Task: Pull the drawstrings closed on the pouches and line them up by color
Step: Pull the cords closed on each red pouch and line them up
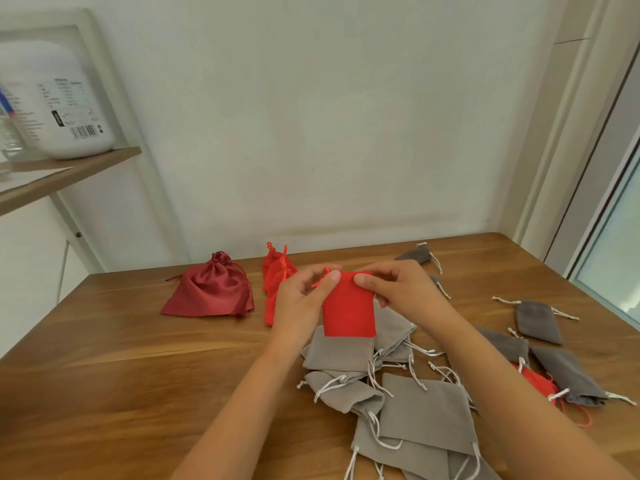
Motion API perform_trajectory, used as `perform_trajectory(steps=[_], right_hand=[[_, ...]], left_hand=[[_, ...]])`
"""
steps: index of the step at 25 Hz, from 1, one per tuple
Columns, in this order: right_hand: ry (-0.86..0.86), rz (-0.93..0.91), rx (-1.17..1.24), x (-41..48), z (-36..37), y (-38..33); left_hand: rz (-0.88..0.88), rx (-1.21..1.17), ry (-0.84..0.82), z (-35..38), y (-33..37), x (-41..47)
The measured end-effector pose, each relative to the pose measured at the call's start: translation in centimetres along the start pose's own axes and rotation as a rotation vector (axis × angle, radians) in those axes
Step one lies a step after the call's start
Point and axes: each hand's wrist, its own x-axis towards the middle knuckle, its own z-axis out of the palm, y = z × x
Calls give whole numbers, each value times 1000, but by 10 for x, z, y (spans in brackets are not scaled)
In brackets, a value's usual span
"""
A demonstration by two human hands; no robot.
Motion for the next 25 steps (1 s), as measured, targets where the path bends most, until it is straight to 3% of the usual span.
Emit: perform_trajectory(steps=[8,11,15,19,22,25], right_hand=[[40,13,25,27,19,32],[64,17,51,27,21,41],[54,-5,-39,23,25,50],[85,-72,-300,18,23,52],[134,-74,-262,15,19,49],[116,-87,-241,11,24,45]], left_hand=[[13,119,193,-29,-26,11],[-65,-27,307,-34,-29,14],[-171,-328,300,-37,-25,16],[-88,-123,361,-40,-26,18],[-67,-59,371,-42,-25,17],[-108,-29,260,-45,-24,16]])
